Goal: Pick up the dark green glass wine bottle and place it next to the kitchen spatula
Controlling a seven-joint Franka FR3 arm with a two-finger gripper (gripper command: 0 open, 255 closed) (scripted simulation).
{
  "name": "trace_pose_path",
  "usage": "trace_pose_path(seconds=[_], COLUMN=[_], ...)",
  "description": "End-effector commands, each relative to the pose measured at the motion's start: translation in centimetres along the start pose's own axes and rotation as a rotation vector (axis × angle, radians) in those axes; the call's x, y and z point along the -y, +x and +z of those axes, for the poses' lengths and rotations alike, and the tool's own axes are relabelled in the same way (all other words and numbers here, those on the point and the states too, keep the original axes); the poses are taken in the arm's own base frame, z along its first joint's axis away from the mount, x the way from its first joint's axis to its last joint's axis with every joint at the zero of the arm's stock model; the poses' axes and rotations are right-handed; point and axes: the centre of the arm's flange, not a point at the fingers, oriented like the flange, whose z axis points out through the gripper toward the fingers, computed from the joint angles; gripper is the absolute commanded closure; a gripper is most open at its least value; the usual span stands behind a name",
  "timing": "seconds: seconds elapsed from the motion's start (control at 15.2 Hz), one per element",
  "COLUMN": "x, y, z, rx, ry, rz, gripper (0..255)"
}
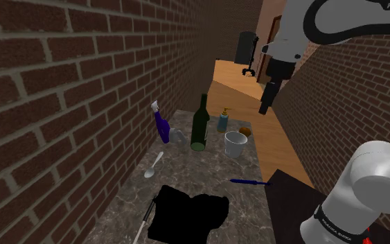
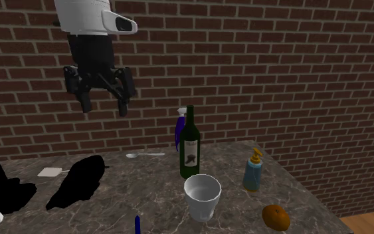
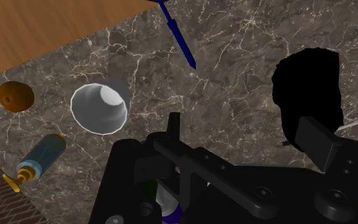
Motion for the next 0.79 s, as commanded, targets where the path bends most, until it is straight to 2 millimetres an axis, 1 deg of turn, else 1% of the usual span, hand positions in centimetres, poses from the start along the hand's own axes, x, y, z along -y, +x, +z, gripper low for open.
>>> trace_pose_path(seconds=[0.0,0.73], x=[0.0,-6.7], y=[0.0,12.6], z=[0.0,2.8], rx=[0.000,-0.005], ry=[0.000,0.013], rz=[0.000,-0.054], gripper=[0,0])
